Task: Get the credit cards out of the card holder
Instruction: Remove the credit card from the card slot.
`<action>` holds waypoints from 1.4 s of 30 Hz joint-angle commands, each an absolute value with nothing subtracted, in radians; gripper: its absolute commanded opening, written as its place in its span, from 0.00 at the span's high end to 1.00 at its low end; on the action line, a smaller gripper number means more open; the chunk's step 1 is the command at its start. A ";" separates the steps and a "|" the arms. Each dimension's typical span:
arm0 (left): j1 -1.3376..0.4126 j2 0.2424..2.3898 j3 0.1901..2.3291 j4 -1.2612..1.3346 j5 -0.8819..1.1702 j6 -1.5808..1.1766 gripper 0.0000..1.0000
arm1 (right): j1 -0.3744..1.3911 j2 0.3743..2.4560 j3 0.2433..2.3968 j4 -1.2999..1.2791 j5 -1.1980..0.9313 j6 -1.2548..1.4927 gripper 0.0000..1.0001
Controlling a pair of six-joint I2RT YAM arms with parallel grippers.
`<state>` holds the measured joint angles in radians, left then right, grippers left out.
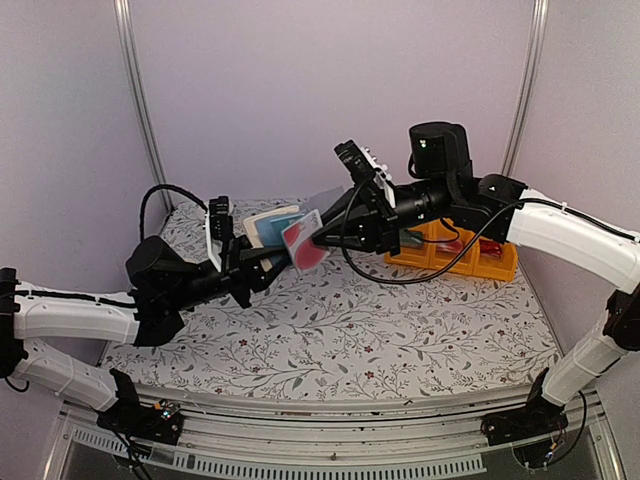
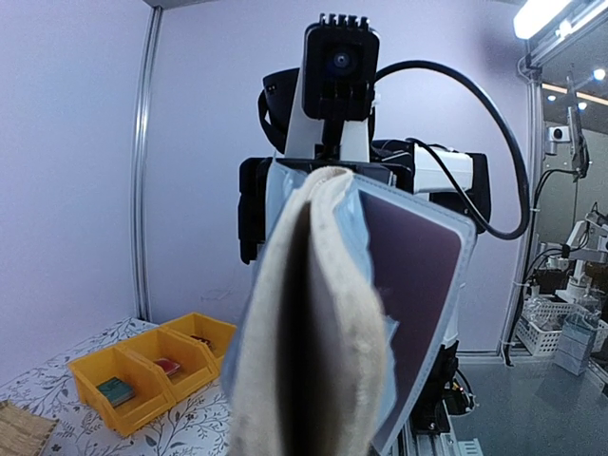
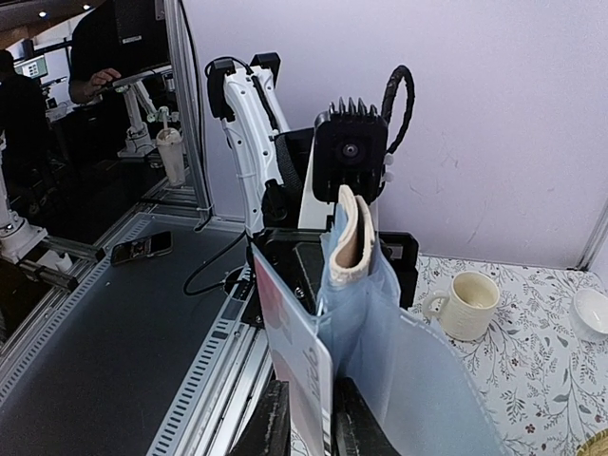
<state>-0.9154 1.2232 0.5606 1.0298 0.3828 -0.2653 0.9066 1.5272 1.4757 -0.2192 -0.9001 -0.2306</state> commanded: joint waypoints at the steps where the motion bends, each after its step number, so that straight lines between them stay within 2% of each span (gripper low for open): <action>1: -0.894 1.221 0.607 0.971 0.253 -0.274 1.00 | 0.944 1.506 1.496 -0.259 -0.998 -0.248 0.83; 12: -0.894 1.233 0.628 0.962 0.287 -0.271 1.00 | 0.928 1.520 1.477 -0.212 -0.944 -0.239 0.83; 22: -0.893 1.244 0.622 1.019 0.288 -0.354 1.00 | 0.917 1.512 1.486 -0.237 -0.964 -0.195 0.82; 42: -0.893 1.281 0.661 1.024 0.360 -0.316 1.00 | 0.888 1.486 1.475 -0.244 -0.964 -0.198 0.82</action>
